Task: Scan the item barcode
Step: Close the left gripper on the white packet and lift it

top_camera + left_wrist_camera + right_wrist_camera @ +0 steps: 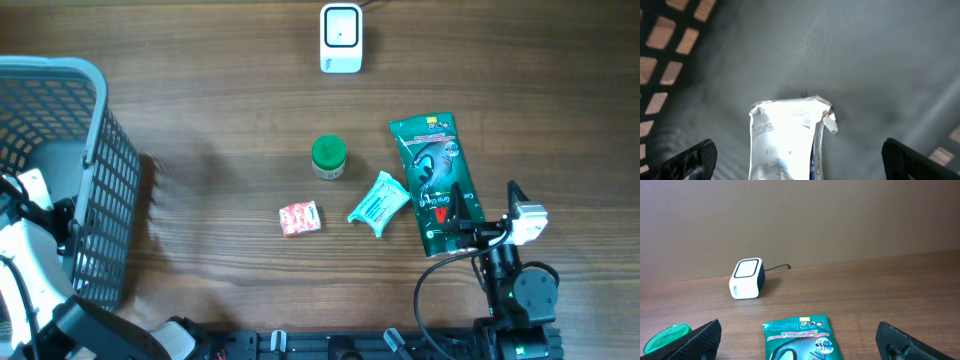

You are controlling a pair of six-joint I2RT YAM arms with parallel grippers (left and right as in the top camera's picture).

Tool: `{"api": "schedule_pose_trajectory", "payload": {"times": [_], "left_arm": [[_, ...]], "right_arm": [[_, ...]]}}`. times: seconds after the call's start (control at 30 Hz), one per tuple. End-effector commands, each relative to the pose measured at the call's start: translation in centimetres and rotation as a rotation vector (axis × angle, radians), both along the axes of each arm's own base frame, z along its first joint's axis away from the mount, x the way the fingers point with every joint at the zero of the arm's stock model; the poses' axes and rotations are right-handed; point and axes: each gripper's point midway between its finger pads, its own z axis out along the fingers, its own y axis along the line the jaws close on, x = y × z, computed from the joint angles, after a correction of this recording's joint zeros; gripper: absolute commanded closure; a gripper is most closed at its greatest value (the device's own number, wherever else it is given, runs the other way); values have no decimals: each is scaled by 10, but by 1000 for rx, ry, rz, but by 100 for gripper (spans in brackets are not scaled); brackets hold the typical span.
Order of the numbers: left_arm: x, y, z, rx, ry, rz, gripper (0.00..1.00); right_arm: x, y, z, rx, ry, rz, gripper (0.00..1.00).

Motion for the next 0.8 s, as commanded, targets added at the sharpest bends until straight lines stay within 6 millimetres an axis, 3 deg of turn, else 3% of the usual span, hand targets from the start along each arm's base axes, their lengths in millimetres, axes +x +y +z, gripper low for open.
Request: {"api": "schedule_pose_trajectory", "payload": {"times": [0.0,0.1,0.33,0.43,0.67,0.77], "left_arm": [[-6,-1,-24,-14,39,-13,0],[-4,5,-35,-34,32,39,0],[-22,18,-57,-94,44,188,0],[-10,7,-66,-176,-6,156,0],[-12,3,-83,-215,28,159,0],[-12,3,-84,-216,29,159,22]], "right_arm": [[0,1,1,5,-3,4,0],[0,1,1,5,-3,4,0],[0,1,1,4,-4,4,0],[0,1,1,4,-4,4,0],[0,1,1,5,-3,4,0],[0,1,1,4,-4,4,0]]}}
